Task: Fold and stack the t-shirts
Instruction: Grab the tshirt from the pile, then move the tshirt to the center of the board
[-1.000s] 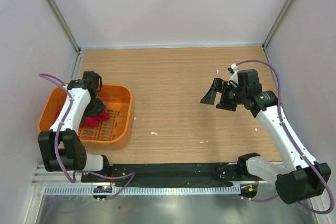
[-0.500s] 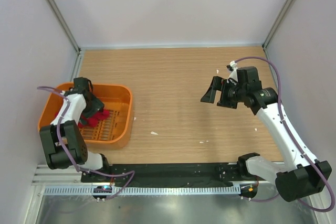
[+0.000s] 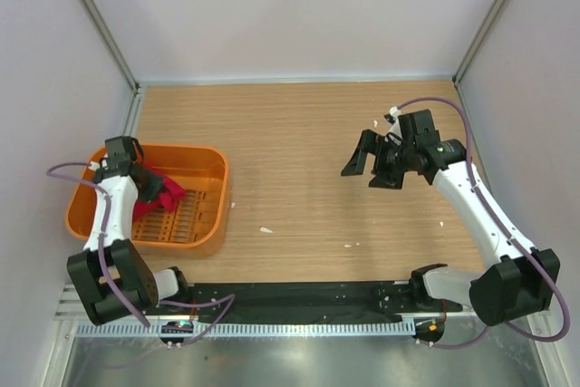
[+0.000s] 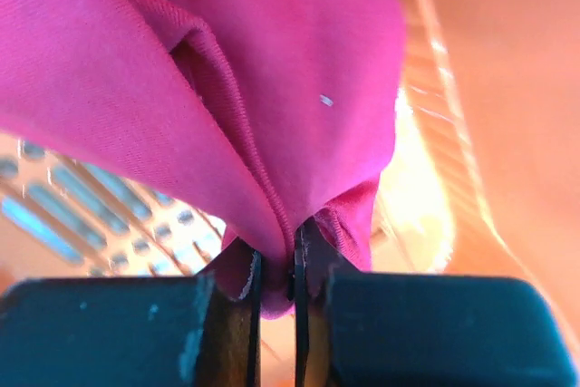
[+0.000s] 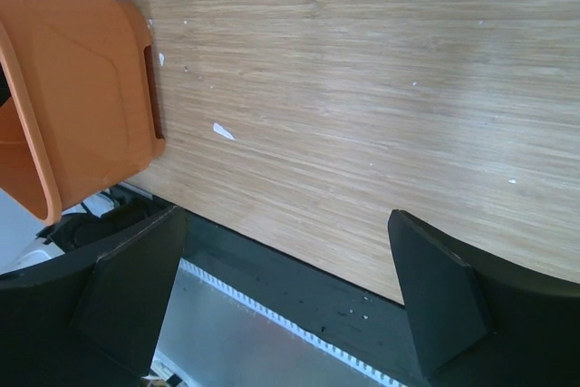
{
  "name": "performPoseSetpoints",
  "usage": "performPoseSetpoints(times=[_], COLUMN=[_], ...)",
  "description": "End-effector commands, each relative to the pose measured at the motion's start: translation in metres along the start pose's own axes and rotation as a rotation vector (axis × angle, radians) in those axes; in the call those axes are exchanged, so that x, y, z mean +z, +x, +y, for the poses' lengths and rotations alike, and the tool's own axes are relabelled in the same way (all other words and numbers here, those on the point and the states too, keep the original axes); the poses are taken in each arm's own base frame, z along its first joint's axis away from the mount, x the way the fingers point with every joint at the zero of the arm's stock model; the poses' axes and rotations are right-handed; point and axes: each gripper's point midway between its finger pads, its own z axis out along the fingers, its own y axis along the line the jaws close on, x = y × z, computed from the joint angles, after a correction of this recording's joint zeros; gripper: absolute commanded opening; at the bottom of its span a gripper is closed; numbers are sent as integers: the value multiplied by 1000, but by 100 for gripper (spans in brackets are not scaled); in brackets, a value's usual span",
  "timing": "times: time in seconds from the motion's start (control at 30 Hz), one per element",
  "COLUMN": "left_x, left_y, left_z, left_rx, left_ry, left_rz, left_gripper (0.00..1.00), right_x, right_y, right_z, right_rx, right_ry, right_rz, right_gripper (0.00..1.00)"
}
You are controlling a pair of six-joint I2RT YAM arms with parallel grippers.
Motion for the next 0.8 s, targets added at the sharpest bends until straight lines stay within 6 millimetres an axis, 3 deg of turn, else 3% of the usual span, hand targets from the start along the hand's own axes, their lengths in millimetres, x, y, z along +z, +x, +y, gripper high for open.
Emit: performPoseSetpoints(times=[0.0, 0.13, 0.17, 0.27, 0.3, 0.4, 0.43, 0.47, 0.5, 0.53, 0.57, 0.6, 0.63, 0.67, 0.7, 0.73, 0.77], left_x=[-46, -98, -127, -180, -213, -268, -293, -304, -323, -329, -335, -334, -318, -321, -315, -303, -294], left_y=[-9, -23, -35, -54, -65, -60, -61, -53, -23, -10, 25, 44, 70, 109, 130, 152, 191], left_z=[-33, -84, -107, -139, -155, -194, -215, -227, -244, -259, -270, -274, -279, -279, -278, -268, -251], left_rx=[-30, 9, 18, 24, 34, 65, 45, 55, 99, 130, 193, 229, 282, 377, 423, 484, 592], left_ry=[98, 259, 345, 488, 568, 801, 937, 1016, 1118, 1195, 1234, 1240, 1216, 1243, 1225, 1175, 1144], left_rz=[-31, -103, -154, -222, -273, -289, -300, -277, -223, -228, -192, -171, -116, -50, -27, -1, 42], left_gripper=[0, 0, 0, 0, 0, 0, 0, 0, 0, 0, 0, 0, 0, 0, 0, 0, 0], right_x=[4, 18, 20, 23, 23, 15, 12, 6, 4, 2, 0, -1, -2, -4, -6, -7, -13], right_y=[-5, 0, -1, 1, 0, -5, -6, -12, -15, -16, -20, -22, -24, -29, -32, -35, -40], right_z=[16, 20, 21, 26, 27, 34, 33, 38, 38, 38, 40, 39, 40, 41, 41, 40, 41], right_rx=[59, 122, 140, 160, 163, 148, 143, 128, 117, 103, 96, 93, 86, 73, 65, 51, 20], right_ry=[-58, -82, -86, -91, -90, -87, -71, -75, -68, -65, -61, -59, -55, -50, -46, -34, -25], right_rz=[26, 105, 115, 143, 144, 141, 141, 121, 111, 101, 87, 79, 69, 49, 36, 20, 3], right_gripper=[100, 100, 100, 100, 100, 100, 100, 100, 100, 100, 100, 100, 100, 100, 100, 100, 100])
